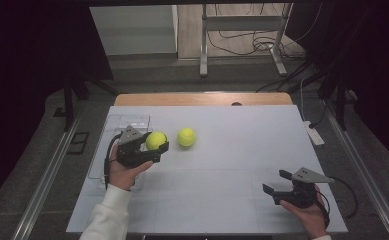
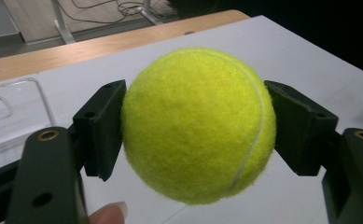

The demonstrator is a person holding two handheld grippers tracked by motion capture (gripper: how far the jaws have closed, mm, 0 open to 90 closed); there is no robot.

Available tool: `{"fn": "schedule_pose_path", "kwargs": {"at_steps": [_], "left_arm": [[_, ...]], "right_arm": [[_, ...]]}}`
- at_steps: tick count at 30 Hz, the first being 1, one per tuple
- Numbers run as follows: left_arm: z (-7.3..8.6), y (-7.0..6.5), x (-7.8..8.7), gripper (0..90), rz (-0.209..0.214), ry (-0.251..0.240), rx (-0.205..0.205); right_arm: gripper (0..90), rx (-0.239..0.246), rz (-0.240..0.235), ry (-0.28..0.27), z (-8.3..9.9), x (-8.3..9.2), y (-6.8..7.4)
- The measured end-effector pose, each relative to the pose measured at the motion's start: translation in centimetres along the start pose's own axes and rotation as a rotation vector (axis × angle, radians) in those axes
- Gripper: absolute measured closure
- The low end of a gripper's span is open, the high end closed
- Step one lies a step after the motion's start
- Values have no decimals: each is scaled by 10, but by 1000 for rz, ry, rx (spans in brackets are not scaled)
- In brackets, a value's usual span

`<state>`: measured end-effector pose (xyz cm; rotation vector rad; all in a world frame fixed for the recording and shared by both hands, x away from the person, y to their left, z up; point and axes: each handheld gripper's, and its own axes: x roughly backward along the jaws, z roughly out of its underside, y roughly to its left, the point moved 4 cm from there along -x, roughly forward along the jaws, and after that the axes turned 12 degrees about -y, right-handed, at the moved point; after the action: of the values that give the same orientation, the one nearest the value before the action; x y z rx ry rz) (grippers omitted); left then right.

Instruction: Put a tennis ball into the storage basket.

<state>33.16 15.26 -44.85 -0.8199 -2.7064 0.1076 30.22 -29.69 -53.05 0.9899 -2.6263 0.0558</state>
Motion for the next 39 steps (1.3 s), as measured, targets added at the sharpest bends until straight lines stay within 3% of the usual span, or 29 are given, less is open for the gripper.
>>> {"fn": "schedule_pose_path", "kwargs": {"at_steps": [7,20,39], "left_arm": [[-4,11,1,268,-19,-1,7],[-6,41,5,268,-98,6,28],[-10,64,6,268,-165,20,29]], "right_arm": [[130,-3,9,-7,0,1,0],[130,-1,13,-2,0,1,-1],[131,0,17,-5,0,1,-1]]}}
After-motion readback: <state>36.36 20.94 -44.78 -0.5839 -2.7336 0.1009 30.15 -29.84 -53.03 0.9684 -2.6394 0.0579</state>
